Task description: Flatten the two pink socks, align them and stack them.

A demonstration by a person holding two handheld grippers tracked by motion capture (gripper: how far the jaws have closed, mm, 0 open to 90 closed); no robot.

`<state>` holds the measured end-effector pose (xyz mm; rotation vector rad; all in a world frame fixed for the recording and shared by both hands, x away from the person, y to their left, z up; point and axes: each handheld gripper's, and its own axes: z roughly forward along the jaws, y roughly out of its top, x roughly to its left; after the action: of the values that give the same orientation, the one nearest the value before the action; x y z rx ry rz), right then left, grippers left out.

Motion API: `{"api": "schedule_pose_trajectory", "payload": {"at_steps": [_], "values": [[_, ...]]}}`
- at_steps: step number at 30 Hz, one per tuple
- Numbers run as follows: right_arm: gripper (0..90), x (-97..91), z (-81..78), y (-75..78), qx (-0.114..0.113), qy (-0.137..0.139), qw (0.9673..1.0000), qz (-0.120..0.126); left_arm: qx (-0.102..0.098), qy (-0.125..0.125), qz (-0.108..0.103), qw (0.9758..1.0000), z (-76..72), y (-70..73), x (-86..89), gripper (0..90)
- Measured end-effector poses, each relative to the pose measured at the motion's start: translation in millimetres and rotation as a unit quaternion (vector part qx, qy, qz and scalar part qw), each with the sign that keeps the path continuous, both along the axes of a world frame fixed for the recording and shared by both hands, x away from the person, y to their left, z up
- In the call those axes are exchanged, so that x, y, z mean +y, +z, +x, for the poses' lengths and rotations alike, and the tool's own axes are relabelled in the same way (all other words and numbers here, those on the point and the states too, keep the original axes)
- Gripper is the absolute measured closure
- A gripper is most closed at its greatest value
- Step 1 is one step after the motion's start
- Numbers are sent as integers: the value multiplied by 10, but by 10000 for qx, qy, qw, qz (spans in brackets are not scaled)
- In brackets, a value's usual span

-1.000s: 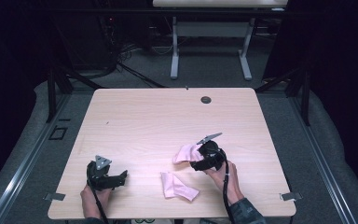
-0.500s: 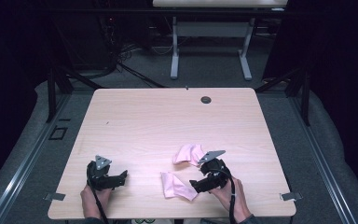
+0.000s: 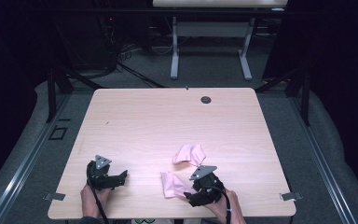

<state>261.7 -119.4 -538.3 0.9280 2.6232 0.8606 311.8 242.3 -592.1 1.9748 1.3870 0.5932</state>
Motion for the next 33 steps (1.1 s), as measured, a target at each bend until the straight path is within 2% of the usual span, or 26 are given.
{"api": "schedule_pose_trajectory", "payload": {"at_steps": [2,4,5,6,9,12,14,15,17,18,22,24,27,29,32,33], "values": [[365,51,-30,-56,3,91,9999,-102,56,109,84,9999,7,-1,-8,14],[436,97,-52,-110,-15,112,9998,-155,96,67,178,9998,-8,17,-3,0],[462,111,-49,-124,-1,176,9996,-242,86,105,286,9995,-20,32,-9,0],[513,122,-49,-138,2,171,9995,-250,-5,145,376,9992,-46,54,-22,0],[673,139,-10,-191,59,161,9995,-277,-121,175,293,9993,-113,127,-60,0],[775,118,45,-220,279,156,9994,-92,-89,38,156,9998,-193,207,-159,6],[794,81,100,-225,532,15,9983,232,-86,-179,38,9998,-262,235,-270,21],[796,51,133,-214,650,-2,9971,386,-92,-287,47,9995,-283,241,-309,23],[798,1,183,-171,806,-148,9946,633,-128,-567,-32,9983,-347,247,-441,25],[797,-20,210,-143,872,-197,9930,767,-147,-648,24,9978,-365,251,-486,26],[794,-69,290,-29,1008,-265,9892,1027,-346,-1114,27,9932,-446,257,-707,34],[793,-82,320,4,1028,-286,9886,1063,-404,-1304,22,9906,-469,248,-818,38],[793,-111,361,66,1127,-263,9865,1156,-447,-1477,35,9880,-466,222,-948,62],[793,-107,373,95,1151,-300,9847,1273,-462,-1518,34,9873,-461,204,-1016,73],[793,-109,393,164,1154,-262,9835,1370,-525,-1576,-112,9860,-452,177,-1104,92],[793,-112,398,180,1162,-259,9832,1385,-530,-1641,-129,9849,-453,169,-1137,101]]}}
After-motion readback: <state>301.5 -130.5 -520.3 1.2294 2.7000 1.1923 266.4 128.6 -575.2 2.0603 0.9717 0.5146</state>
